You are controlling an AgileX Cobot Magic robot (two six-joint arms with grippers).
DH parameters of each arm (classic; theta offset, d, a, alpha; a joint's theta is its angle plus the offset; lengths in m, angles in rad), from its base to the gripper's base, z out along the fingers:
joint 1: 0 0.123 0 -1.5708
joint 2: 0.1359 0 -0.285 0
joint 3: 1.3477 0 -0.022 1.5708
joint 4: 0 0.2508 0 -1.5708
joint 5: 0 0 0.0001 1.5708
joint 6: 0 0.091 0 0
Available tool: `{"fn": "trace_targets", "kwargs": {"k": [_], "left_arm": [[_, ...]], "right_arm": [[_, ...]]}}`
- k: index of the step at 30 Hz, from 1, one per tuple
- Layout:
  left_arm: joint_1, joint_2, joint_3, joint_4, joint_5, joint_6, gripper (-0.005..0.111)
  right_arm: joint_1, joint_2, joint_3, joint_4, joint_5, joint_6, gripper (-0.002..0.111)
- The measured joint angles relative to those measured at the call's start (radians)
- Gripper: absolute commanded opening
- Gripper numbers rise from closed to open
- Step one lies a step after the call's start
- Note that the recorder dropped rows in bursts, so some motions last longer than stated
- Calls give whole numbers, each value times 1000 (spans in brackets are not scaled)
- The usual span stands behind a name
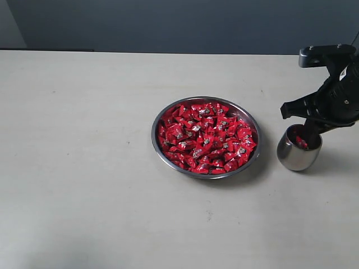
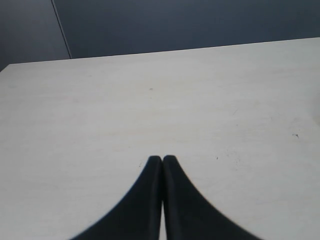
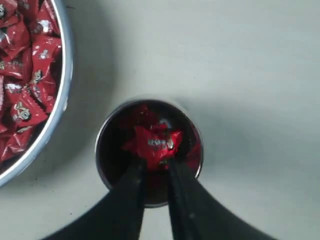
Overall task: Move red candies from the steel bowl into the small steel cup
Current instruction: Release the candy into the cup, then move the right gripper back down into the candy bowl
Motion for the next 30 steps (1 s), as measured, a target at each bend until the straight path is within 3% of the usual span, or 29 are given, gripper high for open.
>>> {"fn": "trace_targets", "kwargs": {"k": [2, 10, 13, 18, 23, 30], "left_arm": [[0, 0, 0, 0, 0, 0, 0], [0, 0, 0, 0, 0, 0, 0], [0, 0, 0, 0, 0, 0, 0], [0, 0, 0, 0, 0, 0, 0], [0, 0, 0, 0, 0, 0, 0], [0, 0, 0, 0, 0, 0, 0]], "right_arm": [[0, 2, 0, 0, -2, 0, 40], [0, 2, -6, 27, -4, 0, 39], [2, -6, -48, 167, -4, -80, 39], [95, 35, -169, 398, -6, -233, 39], [220, 194, -267, 393, 2, -246, 39], [237, 365, -329, 389, 10, -255, 39]]}}
